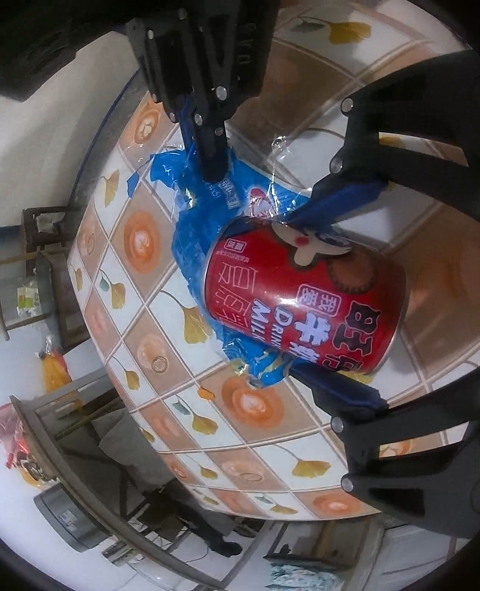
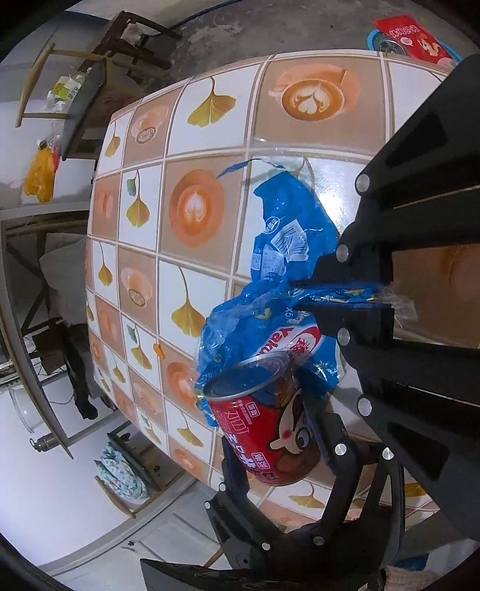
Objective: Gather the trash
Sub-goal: 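Grasp the blue plastic wrapper with the right tool while the left tool grasps the red milk can, then lift the red can with the left tool while the right tool gathers the blue wrapper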
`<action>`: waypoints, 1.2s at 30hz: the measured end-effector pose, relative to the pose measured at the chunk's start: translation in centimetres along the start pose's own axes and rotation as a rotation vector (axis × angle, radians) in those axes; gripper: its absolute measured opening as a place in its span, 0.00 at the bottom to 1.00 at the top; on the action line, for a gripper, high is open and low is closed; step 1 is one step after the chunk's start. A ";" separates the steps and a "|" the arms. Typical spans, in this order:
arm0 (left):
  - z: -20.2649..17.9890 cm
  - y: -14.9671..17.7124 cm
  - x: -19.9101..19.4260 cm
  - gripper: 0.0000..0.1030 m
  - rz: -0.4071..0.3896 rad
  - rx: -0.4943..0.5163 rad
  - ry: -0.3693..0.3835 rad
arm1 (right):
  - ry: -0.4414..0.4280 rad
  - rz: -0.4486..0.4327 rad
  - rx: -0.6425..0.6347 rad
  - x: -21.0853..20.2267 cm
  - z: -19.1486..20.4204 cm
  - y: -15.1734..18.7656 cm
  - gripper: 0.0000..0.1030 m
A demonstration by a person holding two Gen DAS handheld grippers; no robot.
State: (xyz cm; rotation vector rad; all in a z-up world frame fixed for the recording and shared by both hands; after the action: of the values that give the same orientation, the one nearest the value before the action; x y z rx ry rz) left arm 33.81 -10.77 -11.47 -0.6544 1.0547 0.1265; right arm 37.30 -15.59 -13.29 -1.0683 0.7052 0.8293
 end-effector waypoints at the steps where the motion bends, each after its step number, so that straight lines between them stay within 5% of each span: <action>1: 0.1 0.3 -0.2 0.69 -0.002 -0.019 0.010 | -0.001 -0.002 0.002 -0.1 -0.1 0.1 0.05; 13: 1.6 5.4 -6.3 0.65 -0.125 -0.389 0.159 | 0.002 -0.029 -0.004 -3.2 -1.5 2.5 0.05; 22: -0.1 7.9 -6.5 0.64 -0.138 -0.494 0.210 | 0.007 -0.058 -0.157 -10.3 -0.4 7.3 0.05; 36: -3.7 8.5 -5.7 0.62 -0.121 -0.469 0.279 | -0.325 0.039 0.068 -8.5 3.5 7.0 0.05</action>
State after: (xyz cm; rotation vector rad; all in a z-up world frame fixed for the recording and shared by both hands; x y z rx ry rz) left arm 24.67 -4.83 -11.63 -1.1833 1.2625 0.1833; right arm 27.29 -12.52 -8.39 -0.8350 0.4762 0.9784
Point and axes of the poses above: each gripper's, at about its wrist camera, not at the fingertips, and x roughly the way its jaws point, z to its left, y to its underside, the point moved 8 cm from there along x, roughly the way its jaws point, and after that the axes turned 14 degrees about x, right-handed, at the moved point
